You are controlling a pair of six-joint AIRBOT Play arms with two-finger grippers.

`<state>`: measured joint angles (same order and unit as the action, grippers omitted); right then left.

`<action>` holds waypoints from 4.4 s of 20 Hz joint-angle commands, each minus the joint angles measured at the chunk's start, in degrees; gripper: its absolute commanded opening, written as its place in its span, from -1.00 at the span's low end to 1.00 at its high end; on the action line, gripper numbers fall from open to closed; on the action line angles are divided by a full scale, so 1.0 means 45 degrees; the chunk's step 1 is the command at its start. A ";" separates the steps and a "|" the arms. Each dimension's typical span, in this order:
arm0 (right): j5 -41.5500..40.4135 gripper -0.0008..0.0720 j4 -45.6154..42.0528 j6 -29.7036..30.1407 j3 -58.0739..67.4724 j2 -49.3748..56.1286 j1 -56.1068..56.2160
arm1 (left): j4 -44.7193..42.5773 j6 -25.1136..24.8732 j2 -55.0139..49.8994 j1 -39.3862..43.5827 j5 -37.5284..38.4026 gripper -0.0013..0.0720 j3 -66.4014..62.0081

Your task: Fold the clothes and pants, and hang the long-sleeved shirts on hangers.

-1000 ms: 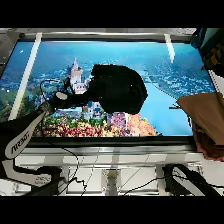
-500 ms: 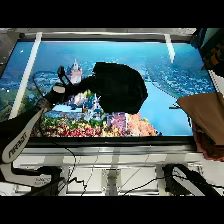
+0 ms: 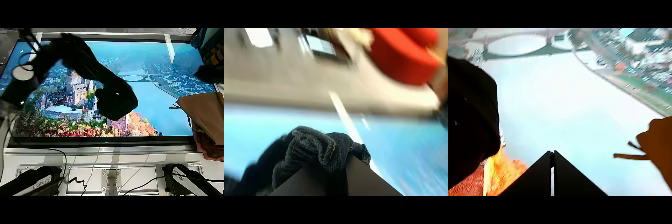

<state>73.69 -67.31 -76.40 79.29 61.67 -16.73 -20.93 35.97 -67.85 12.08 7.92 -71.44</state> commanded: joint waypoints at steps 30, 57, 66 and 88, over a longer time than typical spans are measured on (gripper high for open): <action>-0.7912 0.11 0.6557 -0.2594 -0.4522 0.6241 1.1200 | -0.0005 -0.1185 0.1355 -0.2657 -0.2035 -0.86 0.1127; -0.0316 -0.91 -0.1273 0.2283 0.3376 0.1141 -0.0675 | 0.0000 -0.2234 0.3429 -0.2773 -0.5814 -0.86 0.1141; 0.1447 -0.91 -0.2137 0.4017 0.3371 -0.2492 -0.0675 | 0.3541 -0.5858 0.8529 -0.3050 -0.5945 -0.86 0.4313; -1.0608 -0.66 -0.0976 0.4051 0.1588 0.7067 0.1996 | 0.8077 -0.7150 -0.3876 -0.3060 -0.3177 -0.86 0.0675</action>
<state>32.38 -69.52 -58.08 86.41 90.59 -8.78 15.35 3.84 -81.54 -1.61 -6.52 -65.23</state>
